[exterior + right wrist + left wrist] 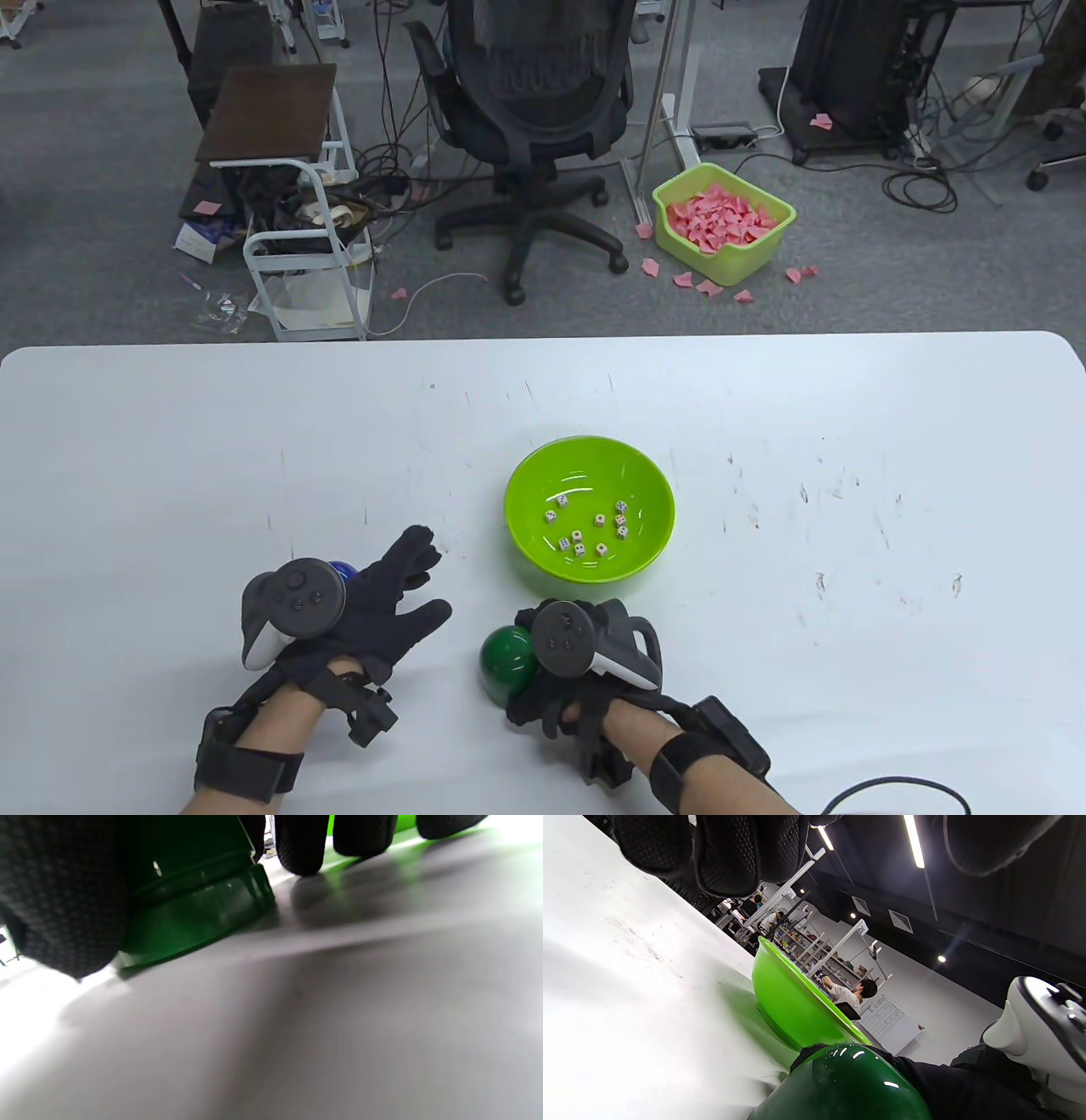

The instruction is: Pour dice into bowl

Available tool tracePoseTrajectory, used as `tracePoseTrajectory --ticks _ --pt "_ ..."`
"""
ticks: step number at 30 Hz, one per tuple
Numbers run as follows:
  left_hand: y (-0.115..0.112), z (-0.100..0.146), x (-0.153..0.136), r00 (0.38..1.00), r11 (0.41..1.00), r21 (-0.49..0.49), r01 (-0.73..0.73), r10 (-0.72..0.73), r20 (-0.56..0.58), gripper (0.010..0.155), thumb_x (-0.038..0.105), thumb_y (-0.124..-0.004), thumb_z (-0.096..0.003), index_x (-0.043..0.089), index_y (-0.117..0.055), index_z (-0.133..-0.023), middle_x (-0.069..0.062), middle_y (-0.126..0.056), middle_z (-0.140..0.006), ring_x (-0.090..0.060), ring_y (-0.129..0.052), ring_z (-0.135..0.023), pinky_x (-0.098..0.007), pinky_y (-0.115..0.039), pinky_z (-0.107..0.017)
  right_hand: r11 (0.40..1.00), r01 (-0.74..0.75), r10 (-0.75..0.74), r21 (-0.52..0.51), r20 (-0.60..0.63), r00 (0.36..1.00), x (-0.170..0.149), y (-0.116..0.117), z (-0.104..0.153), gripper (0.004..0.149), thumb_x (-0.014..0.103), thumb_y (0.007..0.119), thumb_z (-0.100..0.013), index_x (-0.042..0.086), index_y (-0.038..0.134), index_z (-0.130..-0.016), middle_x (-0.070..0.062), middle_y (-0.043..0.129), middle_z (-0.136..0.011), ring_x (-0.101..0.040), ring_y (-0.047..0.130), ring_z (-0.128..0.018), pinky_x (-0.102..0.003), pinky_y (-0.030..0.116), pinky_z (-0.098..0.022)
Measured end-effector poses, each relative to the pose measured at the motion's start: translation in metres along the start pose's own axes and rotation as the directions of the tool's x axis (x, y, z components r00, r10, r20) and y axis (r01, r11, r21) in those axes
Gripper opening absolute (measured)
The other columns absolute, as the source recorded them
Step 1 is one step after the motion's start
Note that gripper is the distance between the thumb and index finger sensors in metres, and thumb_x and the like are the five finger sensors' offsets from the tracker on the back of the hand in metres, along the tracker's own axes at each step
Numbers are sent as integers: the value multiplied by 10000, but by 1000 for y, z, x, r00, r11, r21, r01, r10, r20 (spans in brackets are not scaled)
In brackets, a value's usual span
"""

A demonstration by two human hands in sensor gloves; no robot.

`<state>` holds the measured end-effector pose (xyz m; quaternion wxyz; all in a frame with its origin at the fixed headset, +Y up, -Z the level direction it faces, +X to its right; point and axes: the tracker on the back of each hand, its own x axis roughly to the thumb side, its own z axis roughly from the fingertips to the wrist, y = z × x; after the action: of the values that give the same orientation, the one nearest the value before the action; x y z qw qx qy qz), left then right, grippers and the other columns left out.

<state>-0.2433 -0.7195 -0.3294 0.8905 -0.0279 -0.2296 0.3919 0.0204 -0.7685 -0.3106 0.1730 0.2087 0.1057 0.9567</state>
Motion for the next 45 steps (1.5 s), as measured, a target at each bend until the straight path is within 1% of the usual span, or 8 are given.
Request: tracePoseTrajectory --ticks 5,11,16,25,29,36,41,45 --pt "-1 0 0 1000 1000 -7 5 -5 -1 917 684 -735 -438 216 -339 -1120 -155 -640 -1106 -406 -772 -953 -600 -689 -695 1000 -7 7 7 -11 1000 0 0 2 1016 524 993 -284 30 515 -1032 -326 478 -1105 -639 436 -924 -803 449 -603" --pt "0 0 0 1000 1000 -6 9 -9 1 917 683 -736 -438 218 -338 -1120 -156 -637 -1107 -405 -770 -954 -600 -687 -697 997 78 -78 9 -23 997 -2 -10 10 1066 533 981 -294 -17 465 -1047 -339 481 -1099 -647 457 -917 -810 444 -600" --pt "2 0 1 1000 1000 5 11 -11 3 916 682 -736 -438 217 -338 -1120 -157 -637 -1107 -409 -769 -953 -602 -687 -695 985 62 -50 -158 83 995 6 -39 27 1000 538 975 -307 -12 543 -1021 -315 595 -1063 -611 603 -878 -786 528 -593" --pt "2 4 10 997 997 27 74 -75 30 904 675 -734 -442 227 -339 -1121 -155 -634 -1109 -409 -768 -952 -602 -686 -695 898 82 -8 -432 170 985 0 -92 40 951 557 945 -346 24 563 -1035 -296 587 -1090 -610 587 -900 -799 502 -608" --pt "3 7 18 988 989 49 141 -144 54 898 673 -734 -444 228 -343 -1120 -153 -639 -1106 -408 -773 -948 -600 -690 -692 865 68 13 -497 158 987 -7 -105 35 942 554 938 -355 28 560 -1040 -294 580 -1097 -608 573 -913 -806 489 -612" --pt "2 9 25 974 975 65 212 -216 72 897 669 -737 -445 232 -341 -1121 -155 -634 -1110 -410 -769 -952 -603 -685 -695 844 56 43 -533 172 984 -13 -111 23 950 550 928 -368 33 527 -1057 -293 567 -1107 -605 558 -928 -812 471 -623" --pt "2 10 26 960 962 77 263 -269 74 897 669 -737 -446 234 -340 -1123 -154 -630 -1113 -408 -764 -956 -604 -682 -697 811 102 20 -576 202 979 -22 -104 26 957 559 917 -378 32 510 -1066 -297 564 -1110 -607 557 -929 -814 468 -622" --pt "-2 9 27 953 956 66 287 -292 79 897 667 -738 -446 236 -337 -1123 -155 -629 -1113 -410 -765 -955 -605 -682 -697 822 108 13 -559 209 978 -30 -97 30 973 565 911 -382 27 488 -1074 -303 563 -1108 -610 561 -924 -817 471 -616"
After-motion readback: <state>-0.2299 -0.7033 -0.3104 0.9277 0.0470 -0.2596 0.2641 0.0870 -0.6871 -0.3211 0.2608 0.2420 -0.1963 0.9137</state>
